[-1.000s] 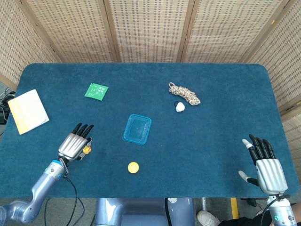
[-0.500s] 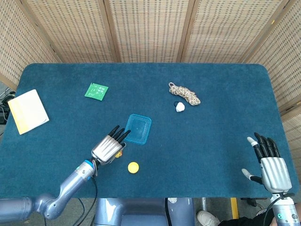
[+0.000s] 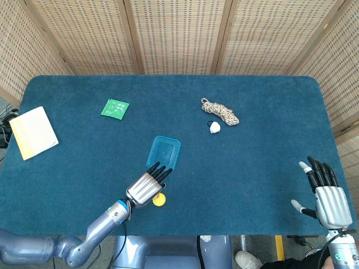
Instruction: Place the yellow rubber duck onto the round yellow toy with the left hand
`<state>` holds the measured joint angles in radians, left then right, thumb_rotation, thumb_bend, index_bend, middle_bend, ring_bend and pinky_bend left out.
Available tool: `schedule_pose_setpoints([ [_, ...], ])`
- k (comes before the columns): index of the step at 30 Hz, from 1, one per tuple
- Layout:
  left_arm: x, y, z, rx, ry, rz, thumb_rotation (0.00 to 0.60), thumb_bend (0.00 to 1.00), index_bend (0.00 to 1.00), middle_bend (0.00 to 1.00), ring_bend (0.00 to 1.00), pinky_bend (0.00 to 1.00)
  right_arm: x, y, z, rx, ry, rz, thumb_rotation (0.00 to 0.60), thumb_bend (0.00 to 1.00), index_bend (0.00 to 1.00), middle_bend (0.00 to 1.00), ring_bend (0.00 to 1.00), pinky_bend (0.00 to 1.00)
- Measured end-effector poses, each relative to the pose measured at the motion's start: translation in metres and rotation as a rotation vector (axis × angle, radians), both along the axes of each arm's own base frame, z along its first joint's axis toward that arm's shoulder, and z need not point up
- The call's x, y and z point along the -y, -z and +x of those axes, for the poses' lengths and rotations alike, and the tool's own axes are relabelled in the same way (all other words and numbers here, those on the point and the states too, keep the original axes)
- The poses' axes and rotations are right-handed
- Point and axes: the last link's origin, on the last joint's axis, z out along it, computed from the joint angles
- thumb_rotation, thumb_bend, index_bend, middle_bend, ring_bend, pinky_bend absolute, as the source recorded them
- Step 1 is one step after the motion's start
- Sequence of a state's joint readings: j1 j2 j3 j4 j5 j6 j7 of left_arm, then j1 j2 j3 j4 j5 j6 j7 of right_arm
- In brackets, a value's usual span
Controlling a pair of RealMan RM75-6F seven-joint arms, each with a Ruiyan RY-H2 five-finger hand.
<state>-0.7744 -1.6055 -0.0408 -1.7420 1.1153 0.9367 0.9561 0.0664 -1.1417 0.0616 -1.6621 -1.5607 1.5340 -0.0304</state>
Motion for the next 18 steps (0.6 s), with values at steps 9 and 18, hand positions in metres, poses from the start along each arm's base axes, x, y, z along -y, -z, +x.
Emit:
schedule_pose_setpoints([
  [9,0.009,0.010,0.003,-0.012,0.001,-0.024,0.600,0.32,0.53,0.00,0.00,0.00,0.000,-0.001,0.000,0.004,-0.001,-0.002,0.600,0.00,0.10,0.00,0.00,0.00],
  [18,0.011,0.012,0.004,-0.017,-0.003,-0.024,0.600,0.32,0.44,0.00,0.00,0.00,0.000,-0.001,0.000,0.007,0.000,-0.002,0.600,0.00,0.10,0.00,0.00,0.00],
])
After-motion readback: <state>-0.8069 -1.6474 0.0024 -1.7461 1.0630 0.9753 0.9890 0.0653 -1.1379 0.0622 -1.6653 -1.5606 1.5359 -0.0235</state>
